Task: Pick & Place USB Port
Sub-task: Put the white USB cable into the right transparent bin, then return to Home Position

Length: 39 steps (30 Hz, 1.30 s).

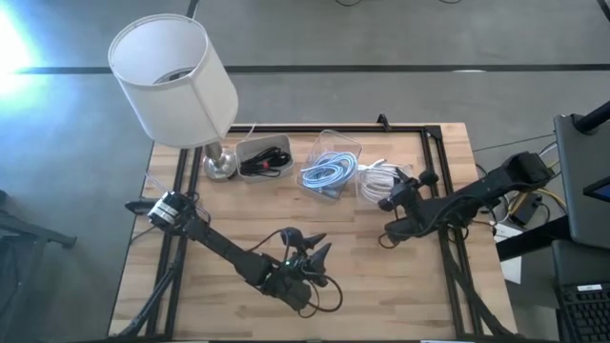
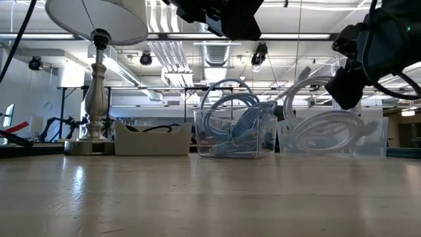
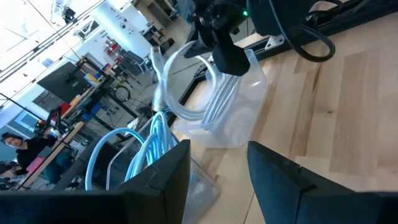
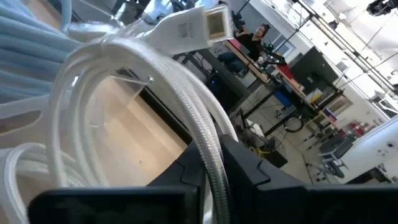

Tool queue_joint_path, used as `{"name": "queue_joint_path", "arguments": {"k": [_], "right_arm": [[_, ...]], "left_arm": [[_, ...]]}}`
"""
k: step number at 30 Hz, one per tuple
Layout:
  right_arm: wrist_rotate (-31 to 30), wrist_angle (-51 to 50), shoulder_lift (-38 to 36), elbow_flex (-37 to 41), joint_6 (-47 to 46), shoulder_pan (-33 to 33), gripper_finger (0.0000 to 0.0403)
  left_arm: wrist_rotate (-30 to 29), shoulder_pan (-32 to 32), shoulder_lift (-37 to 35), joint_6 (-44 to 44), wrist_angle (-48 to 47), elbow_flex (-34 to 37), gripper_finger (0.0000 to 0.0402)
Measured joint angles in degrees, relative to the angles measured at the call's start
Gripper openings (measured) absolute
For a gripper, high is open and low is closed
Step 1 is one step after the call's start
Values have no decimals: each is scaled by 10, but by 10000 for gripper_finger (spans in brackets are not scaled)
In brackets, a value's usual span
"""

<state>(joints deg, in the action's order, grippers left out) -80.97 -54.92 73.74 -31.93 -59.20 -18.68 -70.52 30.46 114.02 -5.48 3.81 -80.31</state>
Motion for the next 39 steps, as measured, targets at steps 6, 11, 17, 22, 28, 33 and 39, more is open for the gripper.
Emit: {"name": "queue_joint_path", "arguments": {"k": [6,11,17,22,28,33,39], "right_arm": [[0,15,28,9,-2,0,75],[1,15,39,-2,-2,0,105],[29,15,34,-33,39,0,138],[47,13,26,-60,63,0,166],[96,13,25,-114,122,-1,192],[151,13,25,-161,169,-1,196],[174,12,25,-208,177,-4,189]], "left_arm": [[6,0,0,0,0,0,163],[7,0,0,0,0,0,163],[7,0,0,-1,0,0,163],[7,0,0,-1,0,0,163],[7,-1,0,-1,0,0,163],[7,-1,0,-1,-1,0,163],[6,-1,0,-1,-1,0,163]]}}
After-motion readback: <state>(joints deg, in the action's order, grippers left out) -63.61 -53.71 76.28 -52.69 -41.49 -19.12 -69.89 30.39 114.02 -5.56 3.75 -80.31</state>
